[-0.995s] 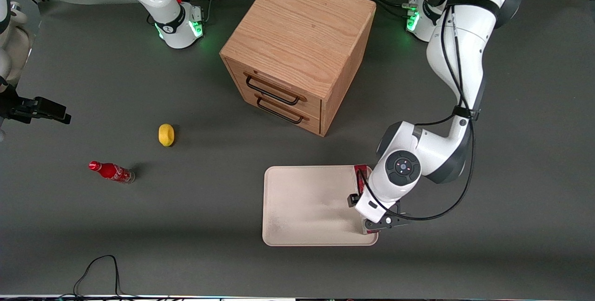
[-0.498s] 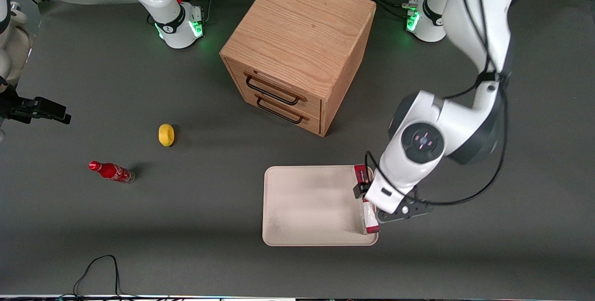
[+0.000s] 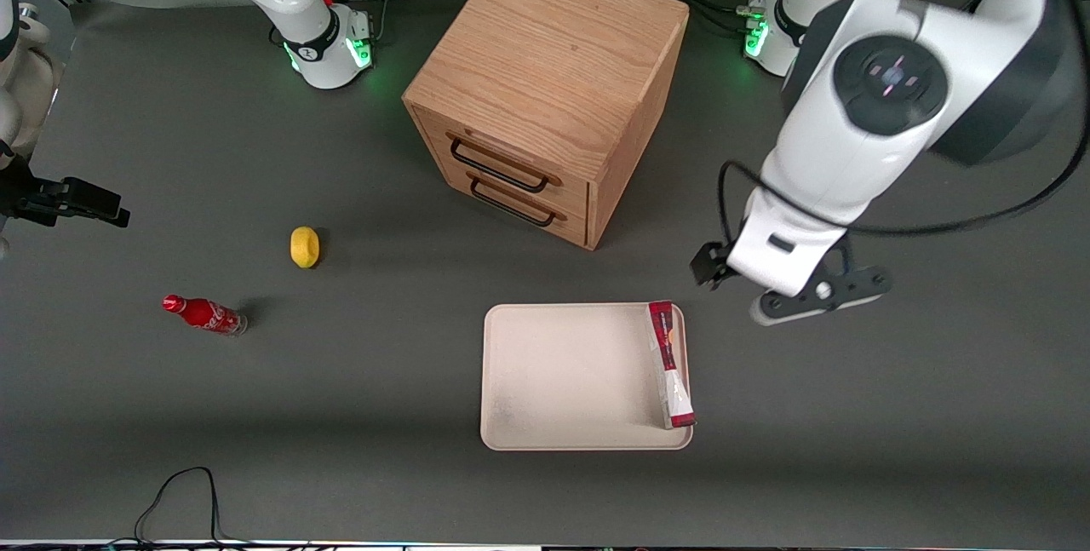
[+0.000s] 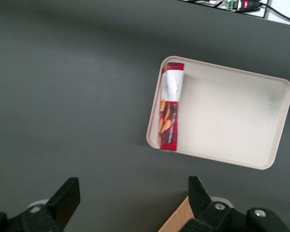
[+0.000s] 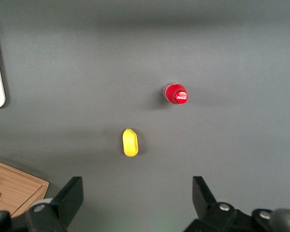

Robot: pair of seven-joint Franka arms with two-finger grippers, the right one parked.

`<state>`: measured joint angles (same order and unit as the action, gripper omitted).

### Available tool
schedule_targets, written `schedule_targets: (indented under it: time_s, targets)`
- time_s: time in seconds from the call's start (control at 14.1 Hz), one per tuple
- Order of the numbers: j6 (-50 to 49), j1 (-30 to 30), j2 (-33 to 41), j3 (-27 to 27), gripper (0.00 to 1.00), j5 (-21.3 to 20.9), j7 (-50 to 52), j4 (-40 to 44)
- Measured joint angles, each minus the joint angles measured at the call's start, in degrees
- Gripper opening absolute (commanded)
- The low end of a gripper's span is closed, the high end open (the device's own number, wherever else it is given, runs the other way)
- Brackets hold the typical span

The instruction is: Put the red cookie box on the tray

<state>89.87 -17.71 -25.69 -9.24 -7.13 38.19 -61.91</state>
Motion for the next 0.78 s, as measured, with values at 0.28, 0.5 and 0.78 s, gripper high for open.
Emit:
schedule_targets:
  time_s: [0.28, 0.5, 0.78]
  targets:
    - [-1.5, 6.0, 4.6, 0.2, 1.0, 1.3, -7.5, -5.7]
    - [-1.2, 12.5, 10.3, 0.5, 1.0, 2.2, -14.7, -13.1]
    - [0.7, 18.4, 16.2, 0.7, 1.0, 3.6, -21.8, -20.7]
